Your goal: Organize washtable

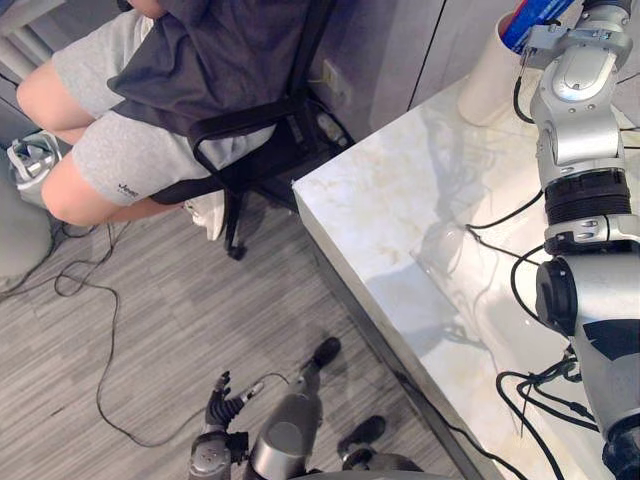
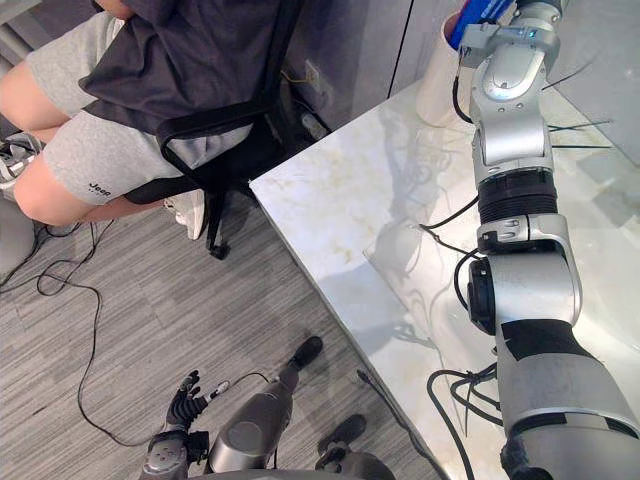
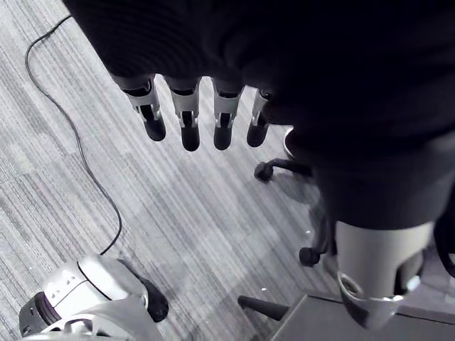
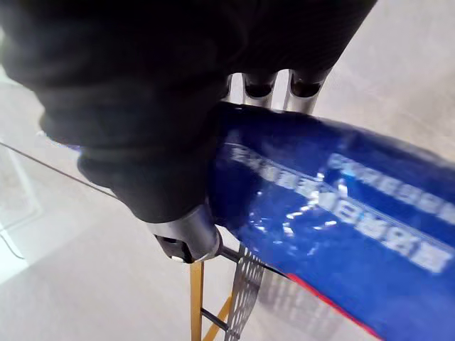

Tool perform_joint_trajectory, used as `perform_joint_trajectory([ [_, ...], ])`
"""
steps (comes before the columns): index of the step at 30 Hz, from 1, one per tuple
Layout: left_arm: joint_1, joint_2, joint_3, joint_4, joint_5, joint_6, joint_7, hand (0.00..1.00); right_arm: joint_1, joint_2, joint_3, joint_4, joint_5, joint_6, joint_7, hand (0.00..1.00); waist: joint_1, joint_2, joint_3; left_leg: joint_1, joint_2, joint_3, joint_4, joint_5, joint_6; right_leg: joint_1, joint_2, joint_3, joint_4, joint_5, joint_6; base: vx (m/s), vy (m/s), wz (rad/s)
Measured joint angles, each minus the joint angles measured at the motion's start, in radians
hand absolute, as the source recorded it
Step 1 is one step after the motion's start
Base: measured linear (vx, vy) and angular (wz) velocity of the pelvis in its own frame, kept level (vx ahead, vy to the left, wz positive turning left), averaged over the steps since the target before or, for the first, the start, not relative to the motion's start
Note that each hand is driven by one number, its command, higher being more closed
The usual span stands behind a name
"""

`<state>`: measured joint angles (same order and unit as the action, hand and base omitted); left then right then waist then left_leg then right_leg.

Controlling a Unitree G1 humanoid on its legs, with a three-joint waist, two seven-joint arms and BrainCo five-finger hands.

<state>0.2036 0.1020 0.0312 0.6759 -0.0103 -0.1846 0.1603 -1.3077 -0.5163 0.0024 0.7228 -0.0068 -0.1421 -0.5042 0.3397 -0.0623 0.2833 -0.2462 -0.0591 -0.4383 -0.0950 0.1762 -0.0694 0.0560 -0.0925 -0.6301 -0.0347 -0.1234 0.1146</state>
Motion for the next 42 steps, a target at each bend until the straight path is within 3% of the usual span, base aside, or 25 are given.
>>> perform_joint_trajectory([
  [8, 0.0, 0.002, 0.0, 0.003, 0.001, 0.003, -0.003, 0.0, 0.001, 0.0, -0.003, -0.01, 0.008, -0.001, 0.007, 0.0, -0.008, 0.0, 0.0, 0.025, 0.007, 0.007, 0.0, 0.0, 0.0, 0.02, 0.003, 0.007, 0.005, 0.0, 0.0, -0.03, 0.001, -0.02],
  [13, 0.003, 0.008, 0.002, 0.012, 0.003, 0.008, -0.006, 0.0, 0.004, -0.017, 0.001, -0.209, 0.009, -0.01, 0.023, 0.0, -0.041, -0.004, -0.002, 0.046, 0.01, 0.026, 0.0, -0.001, 0.0, 0.032, 0.0, 0.028, 0.006, 0.002, -0.002, -0.03, 0.005, -0.11],
  [16, 0.003, 0.016, 0.004, 0.025, 0.004, 0.013, -0.008, 0.0, 0.032, -0.084, 0.008, -0.342, 0.014, -0.021, 0.051, 0.0, -0.075, -0.009, -0.005, 0.068, 0.016, 0.05, 0.0, -0.002, 0.002, 0.045, 0.0, 0.056, 0.006, 0.005, -0.005, -0.05, 0.005, -0.24],
  [19, 0.019, 0.027, 0.02, 0.041, 0.011, 0.021, -0.008, 0.0, 0.148, -0.138, -0.005, -0.521, 0.014, -0.05, 0.051, 0.0, -0.117, -0.038, -0.039, 0.083, 0.032, 0.105, -0.001, -0.005, 0.005, 0.036, 0.001, 0.104, 0.005, 0.014, -0.015, -0.06, 0.009, -0.52],
  [23, 0.024, 0.039, 0.051, 0.078, 0.024, 0.03, -0.008, 0.0, 0.429, -0.151, -0.214, -0.719, 0.004, -0.087, 0.048, 0.0, -0.182, -0.073, -0.104, 0.123, 0.054, 0.191, -0.001, -0.019, 0.013, 0.03, 0.002, 0.189, 0.005, 0.023, -0.022, -0.07, 0.009, -0.61],
  [27, 0.032, 0.029, 0.082, 0.101, 0.025, 0.036, -0.008, 0.0, 0.718, -0.164, -0.501, -0.781, -0.003, -0.097, 0.023, 0.0, -0.231, -0.072, -0.162, 0.15, 0.066, 0.249, -0.001, -0.034, 0.016, 0.029, -0.001, 0.238, 0.005, 0.026, -0.016, -0.05, 0.021, -0.48],
  [30, 0.058, 0.007, 0.141, 0.12, 0.025, 0.05, -0.006, 0.0, 1.053, -0.053, -0.832, -0.808, -0.006, -0.105, -0.011, 0.0, -0.293, -0.07, -0.204, 0.17, 0.07, 0.294, -0.002, -0.047, 0.018, 0.027, -0.009, 0.273, 0.005, 0.03, -0.011, 0.0, 0.028, -0.44],
  [31, 0.06, 0.003, 0.151, 0.12, 0.026, 0.052, -0.006, 0.0, 1.109, -0.022, -0.88, -0.802, -0.004, -0.105, -0.019, 0.0, -0.303, -0.068, -0.21, 0.173, 0.07, 0.302, -0.002, -0.05, 0.019, 0.026, -0.01, 0.278, 0.005, 0.031, -0.01, 0.04, 0.026, -0.41],
  [33, 0.073, -0.016, 0.185, 0.119, 0.027, 0.062, -0.006, 0.0, 1.302, 0.124, -1.011, -0.76, -0.003, -0.084, -0.048, 0.0, -0.35, -0.052, -0.224, 0.187, 0.073, 0.324, -0.002, -0.06, 0.02, 0.026, -0.013, 0.299, 0.005, 0.036, -0.011, 0.05, 0.011, -0.39],
  [34, 0.073, -0.024, 0.197, 0.119, 0.027, 0.063, -0.006, 0.0, 1.345, 0.163, -1.021, -0.746, -0.003, -0.08, -0.055, 0.0, -0.358, -0.047, -0.227, 0.192, 0.076, 0.336, -0.002, -0.064, 0.02, 0.026, -0.013, 0.306, 0.006, 0.036, -0.011, 0.04, 0.004, -0.51],
  [37, 0.067, -0.076, 0.238, 0.116, 0.031, 0.067, -0.006, 0.0, 1.553, 0.386, -0.98, -0.725, 0.004, -0.024, -0.064, 0.0, -0.383, -0.028, -0.249, 0.216, 0.089, 0.384, -0.001, -0.075, 0.017, 0.028, -0.017, 0.31, 0.016, 0.041, -0.019, 0.04, -0.008, -0.42],
  [38, 0.06, -0.097, 0.238, 0.113, 0.035, 0.07, -0.006, 0.0, 1.604, 0.464, -0.934, -0.694, 0.008, 0.013, -0.058, 0.0, -0.38, -0.025, -0.25, 0.228, 0.096, 0.404, -0.001, -0.08, 0.014, 0.029, -0.015, 0.323, 0.024, 0.042, -0.021, 0.01, -0.02, -0.4],
  [39, 0.057, -0.117, 0.236, 0.108, 0.043, 0.072, -0.006, 0.0, 1.636, 0.517, -0.876, -0.627, 0.012, 0.046, -0.05, 0.0, -0.378, -0.018, -0.251, 0.245, 0.103, 0.421, -0.001, -0.087, 0.012, 0.032, -0.014, 0.332, 0.036, 0.036, -0.019, -0.01, -0.022, -0.41],
  [42, 0.051, -0.12, 0.207, 0.095, 0.049, 0.077, -0.006, 0.0, 1.663, 0.599, -0.741, -0.482, 0.046, 0.082, -0.007, 0.0, -0.368, -0.007, -0.252, 0.281, 0.113, 0.452, -0.002, -0.102, 0.01, 0.039, -0.019, 0.327, 0.07, 0.016, -0.017, -0.05, -0.014, -0.32],
])
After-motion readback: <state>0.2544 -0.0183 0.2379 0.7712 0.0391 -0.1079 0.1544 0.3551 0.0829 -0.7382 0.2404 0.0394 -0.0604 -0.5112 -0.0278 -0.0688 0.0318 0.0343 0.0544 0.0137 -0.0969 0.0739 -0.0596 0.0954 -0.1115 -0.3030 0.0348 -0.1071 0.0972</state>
